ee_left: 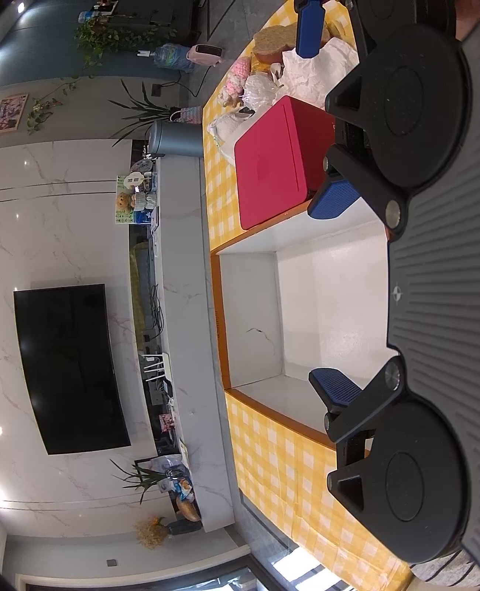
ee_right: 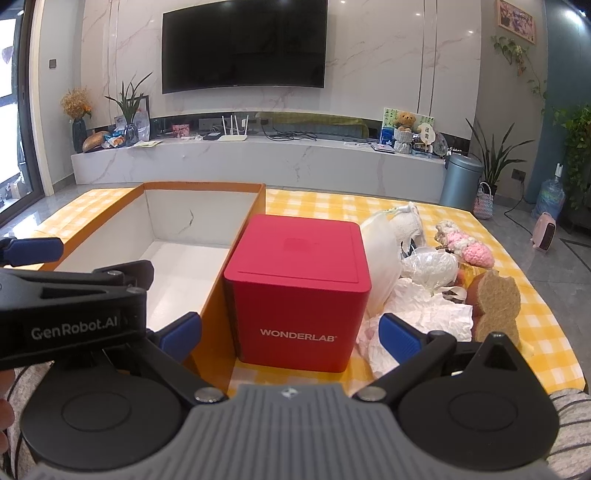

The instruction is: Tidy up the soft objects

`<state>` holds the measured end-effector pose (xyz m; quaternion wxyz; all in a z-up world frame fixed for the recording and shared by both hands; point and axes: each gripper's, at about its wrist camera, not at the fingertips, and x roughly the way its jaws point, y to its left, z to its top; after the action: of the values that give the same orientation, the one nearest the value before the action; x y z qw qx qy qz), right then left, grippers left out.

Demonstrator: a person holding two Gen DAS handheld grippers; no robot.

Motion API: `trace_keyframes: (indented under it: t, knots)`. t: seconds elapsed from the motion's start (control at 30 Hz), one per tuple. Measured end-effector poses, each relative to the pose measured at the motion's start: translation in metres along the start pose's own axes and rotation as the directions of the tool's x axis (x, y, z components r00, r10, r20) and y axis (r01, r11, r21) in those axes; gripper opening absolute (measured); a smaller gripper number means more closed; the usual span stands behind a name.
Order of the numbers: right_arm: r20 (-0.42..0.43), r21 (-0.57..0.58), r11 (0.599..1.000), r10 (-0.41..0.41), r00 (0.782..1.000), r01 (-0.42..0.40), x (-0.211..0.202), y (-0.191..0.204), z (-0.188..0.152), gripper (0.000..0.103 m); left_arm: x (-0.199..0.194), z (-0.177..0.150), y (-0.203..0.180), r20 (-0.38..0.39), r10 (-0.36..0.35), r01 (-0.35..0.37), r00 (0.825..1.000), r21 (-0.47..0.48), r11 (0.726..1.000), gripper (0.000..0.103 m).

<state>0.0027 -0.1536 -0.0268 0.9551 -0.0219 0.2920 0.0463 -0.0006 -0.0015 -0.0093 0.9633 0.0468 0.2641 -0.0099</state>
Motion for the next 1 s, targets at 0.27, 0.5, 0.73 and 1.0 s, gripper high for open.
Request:
trace_keyframes:
  t: [0.27, 0.5, 0.73, 1.0]
  knots:
    - [-0.014, 0.002, 1.000, 0.002, 1.000, -0.002, 0.003, 0.000, 0.000, 0.100, 0.001, -0.001, -0.001, -0.017, 0.002, -0.002, 1.000, -0.007, 1.000, 0.103]
    - [-0.021, 0.004, 1.000, 0.007, 1.000, -0.007, 0.004, -0.001, -0.001, 0.100, 0.002, -0.002, 0.000, -0.024, 0.003, -0.003, 1.000, -0.010, 1.000, 0.103]
    - [-0.019, -0.036, 0.999, 0.003, 1.000, -0.003, 0.000, -0.011, 0.001, 0.100, -0.002, 0.001, -0.005, 0.000, -0.020, 0.020, 1.000, 0.031, 0.999, 0.103]
    - [0.019, 0.014, 0.998, -0.062, 0.998, 0.062, -0.019, -0.050, 0.004, 0.100, -0.010, 0.010, -0.003, 0.004, -0.054, 0.054, 0.999, 0.008, 0.999, 0.103]
